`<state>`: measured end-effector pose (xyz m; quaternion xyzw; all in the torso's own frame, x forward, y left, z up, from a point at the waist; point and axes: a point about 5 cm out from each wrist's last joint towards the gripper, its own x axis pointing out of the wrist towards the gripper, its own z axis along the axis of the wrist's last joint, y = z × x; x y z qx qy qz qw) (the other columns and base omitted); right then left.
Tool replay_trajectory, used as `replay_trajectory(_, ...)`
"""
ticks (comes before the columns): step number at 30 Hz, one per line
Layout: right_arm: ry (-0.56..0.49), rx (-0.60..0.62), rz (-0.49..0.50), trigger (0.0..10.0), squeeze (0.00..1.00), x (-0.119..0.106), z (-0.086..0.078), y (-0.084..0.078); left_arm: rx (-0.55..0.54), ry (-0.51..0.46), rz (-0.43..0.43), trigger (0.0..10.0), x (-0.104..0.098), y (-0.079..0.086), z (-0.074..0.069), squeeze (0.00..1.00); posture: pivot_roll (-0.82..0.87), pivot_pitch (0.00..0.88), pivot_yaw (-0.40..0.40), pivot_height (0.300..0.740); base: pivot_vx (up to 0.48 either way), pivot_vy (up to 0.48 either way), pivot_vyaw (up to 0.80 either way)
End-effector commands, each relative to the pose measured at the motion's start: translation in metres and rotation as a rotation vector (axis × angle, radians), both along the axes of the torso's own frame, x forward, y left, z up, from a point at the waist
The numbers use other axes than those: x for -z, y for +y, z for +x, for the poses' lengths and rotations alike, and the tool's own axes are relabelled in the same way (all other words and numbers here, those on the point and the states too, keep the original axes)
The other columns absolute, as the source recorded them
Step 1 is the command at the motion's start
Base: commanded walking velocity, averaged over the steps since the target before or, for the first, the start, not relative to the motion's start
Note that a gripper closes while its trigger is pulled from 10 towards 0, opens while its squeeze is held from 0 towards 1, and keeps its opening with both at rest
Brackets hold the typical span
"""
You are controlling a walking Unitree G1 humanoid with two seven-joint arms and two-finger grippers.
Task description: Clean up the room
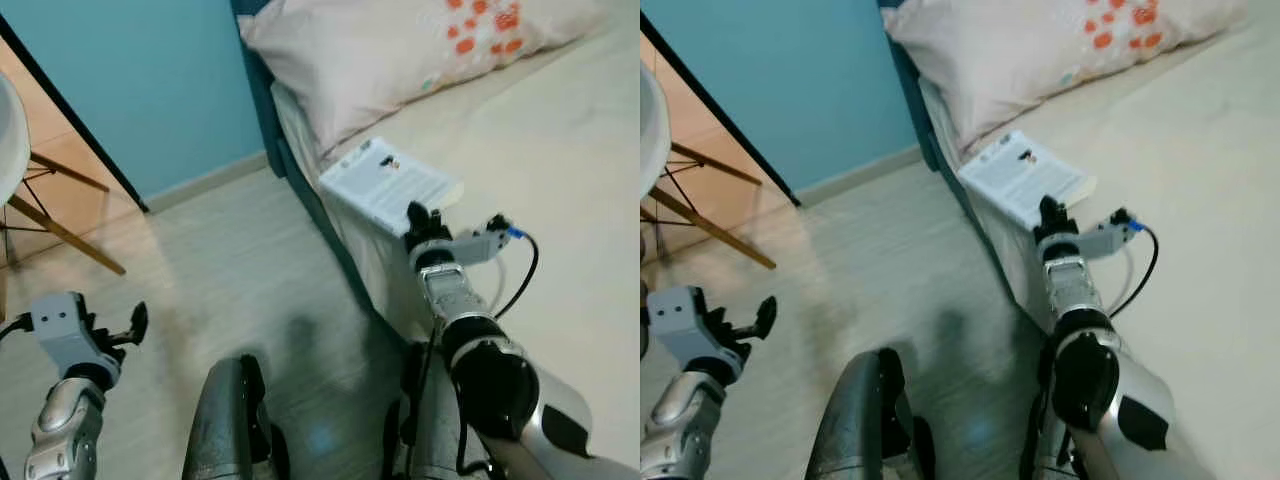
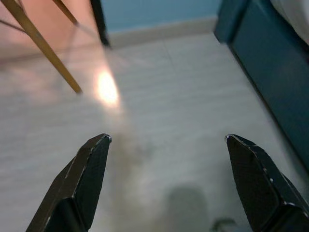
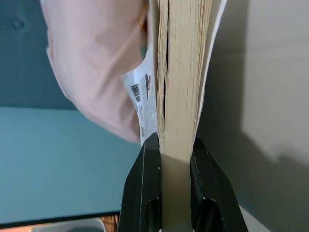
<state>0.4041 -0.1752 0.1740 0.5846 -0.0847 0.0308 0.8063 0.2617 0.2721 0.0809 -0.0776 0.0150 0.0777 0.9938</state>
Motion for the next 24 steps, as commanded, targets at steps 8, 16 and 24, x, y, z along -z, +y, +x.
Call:
replay_trajectory(8,-0.055,0.12,0.019,10.0,0.0,-0.028,0.004,-0.028,0.005,0.072,-0.016,10.0,0.005,-0.003,-0.021,0.0,0.22,0.484,0.075,0.535,0.0,0.0,0.0)
replay_trajectory(16,0.052,0.113,-0.042,10.0,0.57,-0.006,0.0,-0.03,0.005,0.11,-0.024,10.0,0.003,-0.006,-0.024,0.0,0.22,0.468,0.073,0.535,0.0,0.0,0.0)
replay_trajectory(24,0.108,0.141,-0.071,10.0,0.97,0.006,-0.004,-0.034,-0.011,0.107,-0.054,10.0,0.003,-0.01,-0.02,0.0,0.2,0.437,0.058,0.535,0.0,0.0,0.0)
